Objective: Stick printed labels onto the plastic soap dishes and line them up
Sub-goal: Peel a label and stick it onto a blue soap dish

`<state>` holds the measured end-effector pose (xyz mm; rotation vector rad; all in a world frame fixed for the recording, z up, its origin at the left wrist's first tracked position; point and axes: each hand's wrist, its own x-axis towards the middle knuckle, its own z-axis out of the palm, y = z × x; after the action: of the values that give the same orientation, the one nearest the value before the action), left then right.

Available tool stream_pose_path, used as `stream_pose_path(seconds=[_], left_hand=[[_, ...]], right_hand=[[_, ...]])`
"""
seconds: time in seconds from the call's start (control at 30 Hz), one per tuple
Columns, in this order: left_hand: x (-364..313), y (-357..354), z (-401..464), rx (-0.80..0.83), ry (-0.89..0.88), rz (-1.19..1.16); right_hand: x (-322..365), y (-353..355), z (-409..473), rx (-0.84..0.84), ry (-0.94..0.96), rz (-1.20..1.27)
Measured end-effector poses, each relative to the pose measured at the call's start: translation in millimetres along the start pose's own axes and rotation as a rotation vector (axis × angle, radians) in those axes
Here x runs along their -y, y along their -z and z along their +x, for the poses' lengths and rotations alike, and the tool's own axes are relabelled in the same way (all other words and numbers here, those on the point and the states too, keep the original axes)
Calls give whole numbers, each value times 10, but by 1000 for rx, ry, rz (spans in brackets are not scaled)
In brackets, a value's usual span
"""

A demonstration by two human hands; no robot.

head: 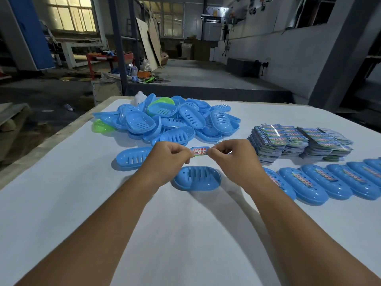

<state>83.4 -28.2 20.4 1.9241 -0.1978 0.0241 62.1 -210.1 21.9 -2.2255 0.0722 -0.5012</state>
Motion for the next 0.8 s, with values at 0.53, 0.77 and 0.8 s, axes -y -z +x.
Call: stream_pose_path(seconds=[0.53,0.77,0.8], left_hand=[[87,27,-10,38,2,300],[71,-2,-39,-3,-39,510],[61,1,-35,-7,-49,546]], right_hand=[[-38,104,-28,275,-211,-5],[-59,64,-47,279,-154,-141],[-59,62,-41,280,-149,-147]])
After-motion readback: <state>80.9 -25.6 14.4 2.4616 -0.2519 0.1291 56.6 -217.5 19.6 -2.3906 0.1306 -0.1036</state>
